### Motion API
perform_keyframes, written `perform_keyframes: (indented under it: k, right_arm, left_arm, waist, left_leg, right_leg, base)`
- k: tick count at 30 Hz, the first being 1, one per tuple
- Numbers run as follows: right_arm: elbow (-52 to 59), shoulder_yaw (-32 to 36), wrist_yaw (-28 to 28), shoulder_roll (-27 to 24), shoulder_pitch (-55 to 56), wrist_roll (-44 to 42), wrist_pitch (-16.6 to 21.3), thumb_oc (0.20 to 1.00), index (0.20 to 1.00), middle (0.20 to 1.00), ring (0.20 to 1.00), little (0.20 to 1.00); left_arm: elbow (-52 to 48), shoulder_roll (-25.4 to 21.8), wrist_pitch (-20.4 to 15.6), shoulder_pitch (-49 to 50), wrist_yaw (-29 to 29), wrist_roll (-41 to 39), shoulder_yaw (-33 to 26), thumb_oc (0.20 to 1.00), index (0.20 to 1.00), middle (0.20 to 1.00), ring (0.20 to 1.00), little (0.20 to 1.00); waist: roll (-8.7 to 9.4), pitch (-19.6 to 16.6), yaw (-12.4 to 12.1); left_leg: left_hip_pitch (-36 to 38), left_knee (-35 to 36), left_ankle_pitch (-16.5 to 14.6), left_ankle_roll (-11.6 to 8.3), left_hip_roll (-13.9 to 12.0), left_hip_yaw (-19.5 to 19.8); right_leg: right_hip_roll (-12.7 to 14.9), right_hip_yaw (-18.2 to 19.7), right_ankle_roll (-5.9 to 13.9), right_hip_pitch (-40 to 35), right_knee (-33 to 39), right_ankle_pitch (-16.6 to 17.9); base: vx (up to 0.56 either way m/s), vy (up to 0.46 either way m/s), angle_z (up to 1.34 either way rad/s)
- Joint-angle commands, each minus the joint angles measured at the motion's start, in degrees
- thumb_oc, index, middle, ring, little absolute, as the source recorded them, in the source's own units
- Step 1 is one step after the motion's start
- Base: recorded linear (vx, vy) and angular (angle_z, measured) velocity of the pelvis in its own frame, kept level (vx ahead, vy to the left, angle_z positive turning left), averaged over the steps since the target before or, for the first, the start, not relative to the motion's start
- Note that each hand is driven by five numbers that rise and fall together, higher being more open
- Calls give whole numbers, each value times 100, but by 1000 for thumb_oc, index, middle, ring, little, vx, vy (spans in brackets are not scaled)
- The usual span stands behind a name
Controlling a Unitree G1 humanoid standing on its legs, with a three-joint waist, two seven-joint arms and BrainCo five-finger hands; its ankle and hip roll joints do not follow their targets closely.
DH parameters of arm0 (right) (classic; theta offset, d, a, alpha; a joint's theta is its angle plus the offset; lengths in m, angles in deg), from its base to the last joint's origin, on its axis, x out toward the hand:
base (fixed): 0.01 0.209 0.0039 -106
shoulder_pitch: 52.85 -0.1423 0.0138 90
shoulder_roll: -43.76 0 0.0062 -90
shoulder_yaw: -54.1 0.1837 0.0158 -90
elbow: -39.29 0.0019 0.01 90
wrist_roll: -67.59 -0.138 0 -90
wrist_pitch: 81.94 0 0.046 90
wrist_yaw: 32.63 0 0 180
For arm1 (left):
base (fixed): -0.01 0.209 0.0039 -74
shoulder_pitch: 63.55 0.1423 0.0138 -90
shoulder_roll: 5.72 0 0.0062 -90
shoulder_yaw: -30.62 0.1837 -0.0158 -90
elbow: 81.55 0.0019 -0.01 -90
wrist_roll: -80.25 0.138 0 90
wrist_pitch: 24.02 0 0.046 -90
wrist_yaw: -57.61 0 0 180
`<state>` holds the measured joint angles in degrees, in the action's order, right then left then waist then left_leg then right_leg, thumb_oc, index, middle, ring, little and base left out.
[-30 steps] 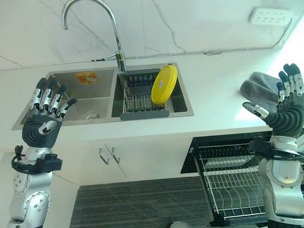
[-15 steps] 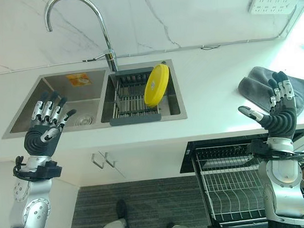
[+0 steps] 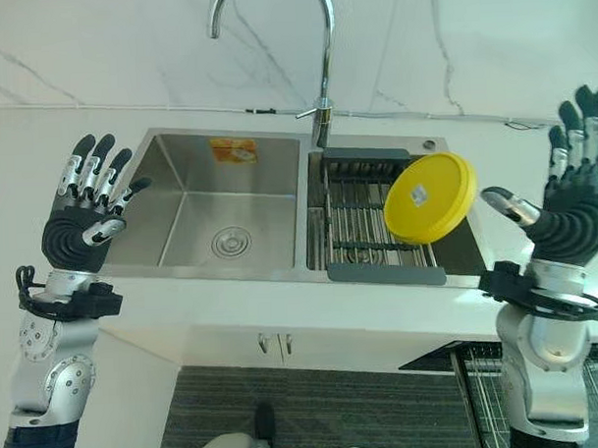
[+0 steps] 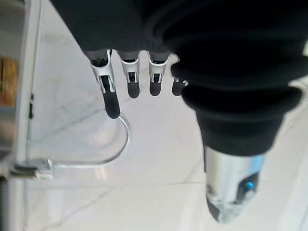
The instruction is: Place the dishes in the dishwasher.
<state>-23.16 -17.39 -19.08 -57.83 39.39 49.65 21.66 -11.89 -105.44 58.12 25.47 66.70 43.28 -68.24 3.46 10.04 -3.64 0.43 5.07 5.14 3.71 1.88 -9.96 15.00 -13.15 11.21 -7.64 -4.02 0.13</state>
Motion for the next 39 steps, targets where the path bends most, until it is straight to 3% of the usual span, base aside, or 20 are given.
perform_keyframes:
  k: [1, 5, 8, 10, 11, 13, 15, 19, 22, 25, 28, 32, 39]
  right_arm:
    - [-97, 204, -47, -208, -176, 177, 286, 1000, 1000, 1000, 1000, 1000]
    - [-192, 189, -249, -376, -50, 117, -7, 1000, 1000, 1000, 1000, 1000]
    - [-269, 201, -410, -401, -52, -41, 72, 1000, 1000, 1000, 1000, 1000]
    - [-299, 154, -542, -412, -122, -170, 66, 1000, 1000, 1000, 1000, 1000]
    - [-319, 54, -522, -296, -183, -826, -38, 1000, 1000, 1000, 1000, 1000]
    - [-406, -19, -684, -174, -229, -1297, -77, 1000, 1000, 1000, 1000, 1000]
    - [-504, -154, -623, -196, -277, -1002, -164, 1000, 1000, 1000, 1000, 1000]
    - [-438, -220, -916, -287, -284, -1016, -475, 1000, 1000, 1000, 1000, 1000]
    - [-567, -332, -1283, -262, -369, -1911, -850, 1000, 1000, 1000, 1000, 1000]
    - [-610, -473, -1435, -210, -386, -1844, -1145, 1000, 1000, 1000, 1000, 1000]
    - [-862, -651, -1622, -70, -586, -2506, -1199, 1000, 1000, 1000, 1000, 1000]
    - [-1003, -812, -1491, 72, -714, -2397, -1135, 1000, 1000, 1000, 1000, 1000]
    - [-1710, -885, -1090, -180, -1019, -1796, -1247, 1000, 1000, 1000, 1000, 1000]
  left_arm:
    - [-454, -150, -233, 3, -57, 405, -76, 1000, 1000, 1000, 1000, 1000]
    - [-521, -227, -553, 58, -79, 922, -99, 1000, 1000, 1000, 1000, 1000]
    - [-543, -318, -657, 41, -232, 1064, -131, 1000, 1000, 1000, 1000, 1000]
    - [-516, -392, -759, -17, -333, 1028, -161, 1000, 1000, 1000, 1000, 1000]
    - [-426, -397, -951, -66, -391, 1165, -131, 1000, 1000, 1000, 1000, 1000]
    - [-401, -367, -1016, -86, -510, 1337, -64, 1000, 1000, 1000, 1000, 1000]
    - [-352, -388, -972, -95, -794, 1472, 15, 1000, 1000, 1000, 1000, 1000]
    - [-375, -250, -970, 19, -997, 1429, -43, 1000, 1000, 1000, 1000, 1000]
    - [-291, -195, -932, 25, -916, 1358, 17, 1000, 1000, 1000, 1000, 1000]
    - [-314, -163, -911, 129, -1021, 1497, 68, 1000, 1000, 1000, 1000, 1000]
    - [-112, -150, -1020, 94, -1182, 1496, 116, 1000, 1000, 1000, 1000, 1000]
    - [-25, -113, -1113, 121, -1276, 1558, 198, 1000, 1000, 1000, 1000, 1000]
    - [137, -146, -1139, 60, -1330, 1599, 253, 1000, 1000, 1000, 1000, 1000]
  waist:
    - [-110, -284, 21]
    - [-75, -249, 61]
    - [-75, -216, 103]
    - [-81, -179, 141]
    - [-90, -135, 269]
    - [-85, -171, 262]
    - [-71, -261, 281]
    - [-106, -394, 350]
    - [-147, -438, 392]
    - [-195, -462, 419]
    - [-229, -468, 398]
    - [-247, -509, 354]
    - [-268, -559, 241]
  left_leg:
    - [134, -35, -653, -364, -389, 433]
    - [201, -17, -710, -268, -326, 510]
    - [225, -7, -749, -376, -399, 457]
    - [248, -7, -797, -457, -472, 404]
    - [330, -7, -869, -470, -539, 451]
    - [357, -7, -882, -504, -602, 406]
    - [410, -7, -885, -582, -736, 303]
    - [557, -7, -847, -759, -948, 121]
    - [610, -8, -767, -875, -1102, 58]
    - [623, -7, -703, -966, -1206, 35]
    - [637, -7, -674, -1007, -1251, 46]
    - [630, -7, -626, -1048, -1269, 99]
    - [644, -7, -634, -1064, -1206, 183]
  right_leg:
    - [-175, 46, -64, 31, -434, -168]
    - [-270, 154, -90, 342, -1021, -24]
    - [-238, 83, -111, 532, -442, -31]
    - [-223, -19, -64, 645, 89, 160]
    - [-286, 275, -7, 808, 142, 312]
    - [-324, 184, -24, 707, 311, 221]
    - [-420, 65, -4, 517, 607, 166]
    - [-593, 38, -167, 297, 867, 50]
    - [-734, 31, -299, 222, 875, -47]
    - [-847, -39, -392, 209, 882, -95]
    - [-933, -113, -459, 160, 865, -152]
    - [-996, -159, -524, 82, 882, -193]
    - [-956, -226, -535, -10, 886, -218]
  base:
    - [34, 107, -5]
    - [10, 24, -14]
    - [0, -141, -13]
    - [-6, -298, -23]
    - [-1, -358, -7]
    - [6, -376, 31]
    - [9, -360, 33]
    - [29, -233, -7]
    - [4, -233, -9]
    - [-55, -172, 6]
    - [-52, -73, 4]
    - [-10, -10, 2]
    - [-8, 35, 9]
